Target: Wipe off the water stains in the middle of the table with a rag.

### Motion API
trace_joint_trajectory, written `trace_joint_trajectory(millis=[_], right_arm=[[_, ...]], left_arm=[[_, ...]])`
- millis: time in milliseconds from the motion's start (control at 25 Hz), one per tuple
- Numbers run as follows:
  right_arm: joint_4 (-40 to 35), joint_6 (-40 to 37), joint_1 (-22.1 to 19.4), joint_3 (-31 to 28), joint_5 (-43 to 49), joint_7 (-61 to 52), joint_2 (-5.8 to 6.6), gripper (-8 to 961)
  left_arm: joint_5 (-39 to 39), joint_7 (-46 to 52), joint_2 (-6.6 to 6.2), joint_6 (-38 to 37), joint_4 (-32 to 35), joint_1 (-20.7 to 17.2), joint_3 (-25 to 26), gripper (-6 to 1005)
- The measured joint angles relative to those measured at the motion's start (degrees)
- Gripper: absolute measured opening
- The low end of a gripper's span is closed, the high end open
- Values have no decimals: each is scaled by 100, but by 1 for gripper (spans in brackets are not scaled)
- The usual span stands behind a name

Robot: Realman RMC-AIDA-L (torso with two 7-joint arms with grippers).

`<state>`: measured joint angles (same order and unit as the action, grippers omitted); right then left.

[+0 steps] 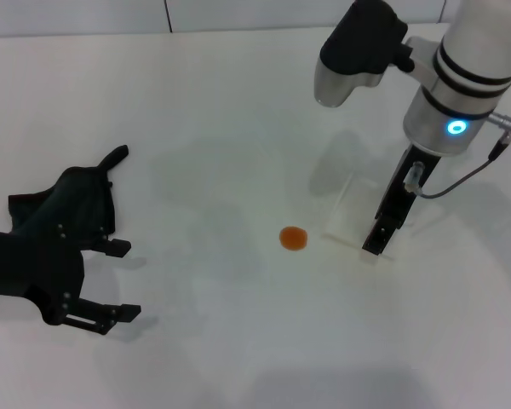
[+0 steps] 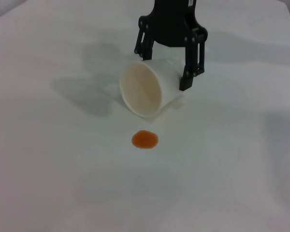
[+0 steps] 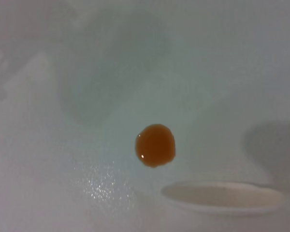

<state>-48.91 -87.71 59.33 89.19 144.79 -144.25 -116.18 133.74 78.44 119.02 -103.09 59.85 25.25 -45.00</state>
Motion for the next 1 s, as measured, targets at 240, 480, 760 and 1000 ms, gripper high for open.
trace_joint_trajectory(millis=[240,480,760,1000], right_arm=[[189,234,-3,314,-179,7,-1,853],[215,382,-60,394,-238,53,-1,848],[216,410,-103,392,-263,69,-1,786],[-75,334,-243,362,-309,71,15,716]], left_arm=[[-3,-13,-2,4,0,7,0,887],[-6,-16,-2,10,-2,-9,0,886],[-16,-24,-2,9,-7,-39,4,886],[-16,-32,-2,9,-8,-85,10,886]])
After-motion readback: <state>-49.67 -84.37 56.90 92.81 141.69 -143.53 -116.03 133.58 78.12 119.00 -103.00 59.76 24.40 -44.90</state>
